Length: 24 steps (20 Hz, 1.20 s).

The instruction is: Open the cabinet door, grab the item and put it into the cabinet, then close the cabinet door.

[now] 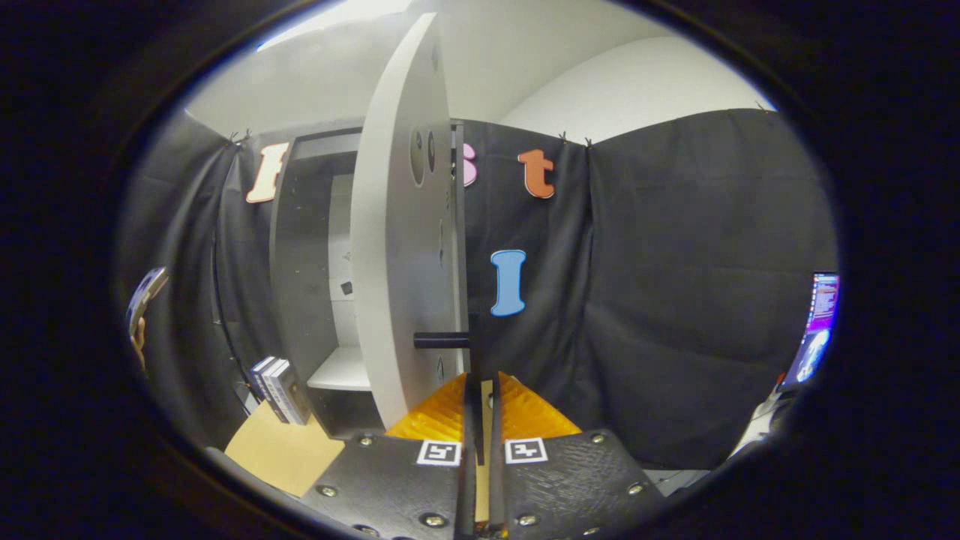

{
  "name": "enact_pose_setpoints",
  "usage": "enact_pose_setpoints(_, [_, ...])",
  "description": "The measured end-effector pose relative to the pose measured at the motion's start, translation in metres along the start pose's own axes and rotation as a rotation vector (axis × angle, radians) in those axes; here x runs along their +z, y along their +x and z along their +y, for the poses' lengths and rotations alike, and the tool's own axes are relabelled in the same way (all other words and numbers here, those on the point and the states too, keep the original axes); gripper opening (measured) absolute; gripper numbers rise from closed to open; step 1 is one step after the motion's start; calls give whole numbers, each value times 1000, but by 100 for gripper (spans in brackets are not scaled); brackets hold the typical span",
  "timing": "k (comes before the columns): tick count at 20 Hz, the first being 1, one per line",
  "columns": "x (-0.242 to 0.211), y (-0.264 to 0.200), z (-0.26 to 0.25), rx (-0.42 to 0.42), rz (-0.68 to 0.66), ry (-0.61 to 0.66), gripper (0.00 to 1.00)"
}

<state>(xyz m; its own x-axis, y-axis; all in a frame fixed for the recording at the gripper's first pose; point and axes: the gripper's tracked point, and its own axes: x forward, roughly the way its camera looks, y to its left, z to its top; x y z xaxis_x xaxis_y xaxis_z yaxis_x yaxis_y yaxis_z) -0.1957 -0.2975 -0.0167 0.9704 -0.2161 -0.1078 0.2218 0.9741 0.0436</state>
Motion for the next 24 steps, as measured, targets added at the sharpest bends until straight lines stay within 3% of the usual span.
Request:
enact_pose_setpoints(4, [-10,-6,-25,16,37,-16,7])
enact_pose_setpoints(13, [-11,-29,-82,-165,26,15,1])
enact_pose_setpoints(24, [-11,-44,-66,-152,19,17,1])
